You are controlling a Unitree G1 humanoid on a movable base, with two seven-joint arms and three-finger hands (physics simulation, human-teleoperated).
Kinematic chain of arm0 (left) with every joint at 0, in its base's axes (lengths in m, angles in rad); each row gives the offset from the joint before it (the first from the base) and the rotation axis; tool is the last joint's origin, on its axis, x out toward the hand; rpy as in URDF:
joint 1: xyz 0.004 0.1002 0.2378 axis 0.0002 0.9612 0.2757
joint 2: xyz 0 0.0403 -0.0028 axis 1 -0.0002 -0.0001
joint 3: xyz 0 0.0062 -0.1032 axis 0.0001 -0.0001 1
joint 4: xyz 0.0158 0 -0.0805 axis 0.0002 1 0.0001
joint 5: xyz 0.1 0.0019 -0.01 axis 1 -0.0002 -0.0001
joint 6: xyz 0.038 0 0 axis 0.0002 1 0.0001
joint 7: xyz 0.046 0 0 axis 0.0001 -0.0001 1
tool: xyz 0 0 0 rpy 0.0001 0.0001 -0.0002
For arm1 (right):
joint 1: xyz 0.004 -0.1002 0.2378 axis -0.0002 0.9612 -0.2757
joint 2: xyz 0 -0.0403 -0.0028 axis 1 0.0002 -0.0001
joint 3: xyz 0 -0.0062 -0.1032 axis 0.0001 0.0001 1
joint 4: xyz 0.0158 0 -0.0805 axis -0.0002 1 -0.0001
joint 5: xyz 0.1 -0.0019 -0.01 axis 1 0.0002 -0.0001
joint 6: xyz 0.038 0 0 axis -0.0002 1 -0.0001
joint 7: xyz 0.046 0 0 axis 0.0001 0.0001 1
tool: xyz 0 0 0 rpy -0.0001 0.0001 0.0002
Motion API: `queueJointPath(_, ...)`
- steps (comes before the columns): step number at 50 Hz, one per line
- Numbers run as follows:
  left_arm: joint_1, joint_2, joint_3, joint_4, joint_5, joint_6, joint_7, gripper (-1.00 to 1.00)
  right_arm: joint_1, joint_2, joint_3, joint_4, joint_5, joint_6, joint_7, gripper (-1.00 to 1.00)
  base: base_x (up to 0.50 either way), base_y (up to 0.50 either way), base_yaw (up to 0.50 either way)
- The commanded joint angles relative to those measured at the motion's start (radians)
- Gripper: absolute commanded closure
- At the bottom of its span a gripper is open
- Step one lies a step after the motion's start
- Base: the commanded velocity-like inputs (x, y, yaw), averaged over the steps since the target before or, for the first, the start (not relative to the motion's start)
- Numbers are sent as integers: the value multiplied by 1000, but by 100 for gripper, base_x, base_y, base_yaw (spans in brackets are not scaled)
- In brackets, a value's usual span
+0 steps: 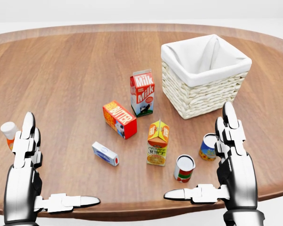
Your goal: Pick up the alphabet soup and the tomato sauce, and put them in the basket.
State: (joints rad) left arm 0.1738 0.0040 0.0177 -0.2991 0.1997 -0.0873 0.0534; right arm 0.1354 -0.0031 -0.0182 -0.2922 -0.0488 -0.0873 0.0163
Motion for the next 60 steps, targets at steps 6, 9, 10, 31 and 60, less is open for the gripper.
queueJointPath(6,-2,0,0,2,-2,0,-2,-100,0,0,0,0,0,0,1,-100,27,0,0)
queueJointPath(9,-2,0,0,0,-2,0,-2,-100,2,0,0,-6,0,0,1,-100,28,0,0)
queueJointPath(10,-2,0,0,1,-2,0,-2,-100,2,0,0,-6,0,0,1,-100,27,0,0)
queueJointPath(31,3,0,-5,-18,-2,0,-5,-100,4,0,-1,-20,0,0,1,-100,27,0,0)
queueJointPath(60,0,0,-3,-4,-3,0,-7,-100,1,-1,-2,-1,1,0,1,-100,27,0,0)
